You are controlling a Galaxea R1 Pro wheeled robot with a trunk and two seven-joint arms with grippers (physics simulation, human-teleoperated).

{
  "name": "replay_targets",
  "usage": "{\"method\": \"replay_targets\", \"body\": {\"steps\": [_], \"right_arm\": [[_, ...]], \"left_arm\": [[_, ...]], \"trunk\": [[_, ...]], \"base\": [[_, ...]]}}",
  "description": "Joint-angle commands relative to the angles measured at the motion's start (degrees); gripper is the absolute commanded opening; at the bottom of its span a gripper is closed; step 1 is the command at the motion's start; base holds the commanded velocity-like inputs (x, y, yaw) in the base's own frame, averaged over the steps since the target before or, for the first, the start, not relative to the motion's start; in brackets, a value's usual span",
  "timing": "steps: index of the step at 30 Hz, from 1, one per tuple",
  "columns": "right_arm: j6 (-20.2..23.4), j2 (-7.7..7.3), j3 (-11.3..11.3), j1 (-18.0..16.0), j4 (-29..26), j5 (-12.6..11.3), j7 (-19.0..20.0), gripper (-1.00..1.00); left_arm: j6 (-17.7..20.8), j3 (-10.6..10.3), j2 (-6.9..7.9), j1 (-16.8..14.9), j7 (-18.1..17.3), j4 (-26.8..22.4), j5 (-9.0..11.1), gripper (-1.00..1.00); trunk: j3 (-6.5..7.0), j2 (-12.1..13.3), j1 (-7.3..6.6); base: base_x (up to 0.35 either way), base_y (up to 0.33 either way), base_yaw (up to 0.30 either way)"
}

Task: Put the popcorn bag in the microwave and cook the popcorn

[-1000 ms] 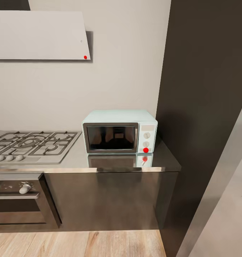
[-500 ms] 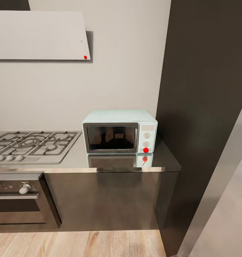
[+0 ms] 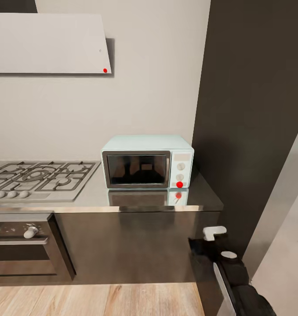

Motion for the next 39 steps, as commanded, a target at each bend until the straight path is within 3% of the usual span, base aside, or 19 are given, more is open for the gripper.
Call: {"method": "replay_targets", "body": {"steps": [1,3,6,11,15,19,34,39], "right_arm": [[2.7,0.86,0.0,-2.9,-0.1,0.4,0.0,1.0],[8.4,2.88,0.0,-9.6,-0.3,0.5,-0.2,1.0],[16.4,4.12,0.0,-18.6,-0.3,0.5,-1.0,1.0],[16.4,5.14,-0.2,-34.5,-0.2,0.5,-2.1,1.0],[16.4,5.85,-0.3,-43.2,0.0,0.3,-4.0,1.0],[16.4,7.72,-0.7,-45.0,0.0,0.5,-5.5,1.0],[16.4,7.72,-0.6,-44.7,0.2,-1.0,-6.3,1.0],[16.4,7.72,-0.1,-37.6,0.5,-1.2,-6.1,1.0]], "left_arm": [[-0.1,0.0,-0.01,0.0,0.0,0.0,0.5,1.0],[-0.1,0.0,-0.01,0.0,0.0,0.0,0.5,1.0],[-0.1,0.0,-0.01,0.0,0.0,0.0,0.5,1.0],[-0.1,0.0,-0.01,0.0,0.0,0.0,0.5,1.0],[-0.1,0.0,-0.02,0.0,0.0,0.0,0.5,1.0],[-0.1,0.0,-0.02,0.0,0.0,0.0,0.5,1.0],[-0.1,0.0,-0.01,0.0,0.0,0.0,0.5,1.0],[-0.1,0.0,-0.01,0.0,-0.1,0.0,0.4,1.0]], "trunk": [[-0.07,0.0,0.0],[-0.07,0.0,0.0],[-0.07,0.0,0.0],[-0.07,0.0,0.0],[-0.07,0.0,0.0],[-0.07,0.0,0.0],[-0.07,0.0,0.0],[-0.07,0.0,0.0]], "base": [[0.0,0.0,0.0],[0.0,0.0,0.0],[0.0,0.0,0.0],[0.0,0.0,0.0],[0.0,0.0,0.0],[0.0,0.0,0.0],[0.0,0.0,0.0],[0.0,0.13,0.0]]}}
